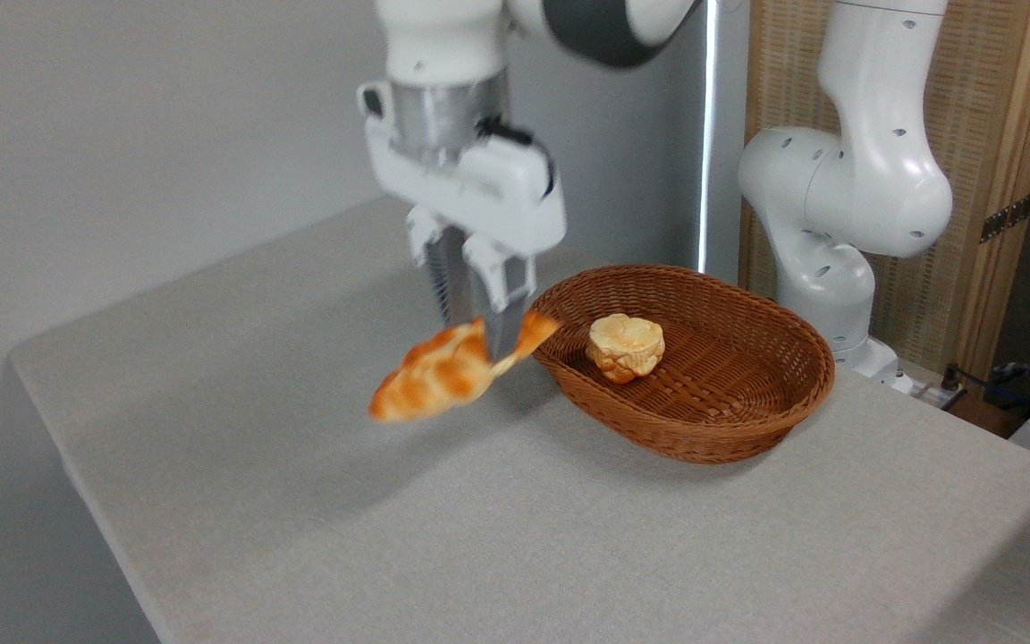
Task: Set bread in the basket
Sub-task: 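Lift the braided roll and carry it over the wicker basket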
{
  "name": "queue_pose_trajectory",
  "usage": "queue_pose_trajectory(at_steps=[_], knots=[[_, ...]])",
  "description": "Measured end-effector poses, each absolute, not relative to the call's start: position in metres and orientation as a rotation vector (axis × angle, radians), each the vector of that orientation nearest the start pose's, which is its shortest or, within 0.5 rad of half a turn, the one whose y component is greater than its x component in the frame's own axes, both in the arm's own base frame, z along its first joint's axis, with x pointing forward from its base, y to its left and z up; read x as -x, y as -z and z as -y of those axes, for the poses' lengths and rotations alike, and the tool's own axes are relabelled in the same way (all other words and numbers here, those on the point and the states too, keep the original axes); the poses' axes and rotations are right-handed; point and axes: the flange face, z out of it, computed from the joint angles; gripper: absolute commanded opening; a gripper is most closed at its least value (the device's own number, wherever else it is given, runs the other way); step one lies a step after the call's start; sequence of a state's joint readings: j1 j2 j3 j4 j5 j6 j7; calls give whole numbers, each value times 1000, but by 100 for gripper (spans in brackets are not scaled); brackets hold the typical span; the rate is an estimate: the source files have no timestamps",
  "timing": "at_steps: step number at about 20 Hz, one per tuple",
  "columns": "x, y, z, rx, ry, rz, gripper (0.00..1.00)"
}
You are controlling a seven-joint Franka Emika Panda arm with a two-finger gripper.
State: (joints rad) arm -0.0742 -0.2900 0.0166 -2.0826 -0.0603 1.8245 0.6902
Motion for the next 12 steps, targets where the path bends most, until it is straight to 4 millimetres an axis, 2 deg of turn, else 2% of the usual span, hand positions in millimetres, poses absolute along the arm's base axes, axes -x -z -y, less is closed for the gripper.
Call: queue_pose_trajectory(at_steps=[3, 6, 9, 12], knots=[[-428, -581, 16, 2993, -20, -1228, 47], [-386, -595, -20, 3032, -27, -1306, 47], [-355, -582, -40, 3068, -6, -1368, 47], [-342, -555, -34, 3014, -105, -1464, 47]])
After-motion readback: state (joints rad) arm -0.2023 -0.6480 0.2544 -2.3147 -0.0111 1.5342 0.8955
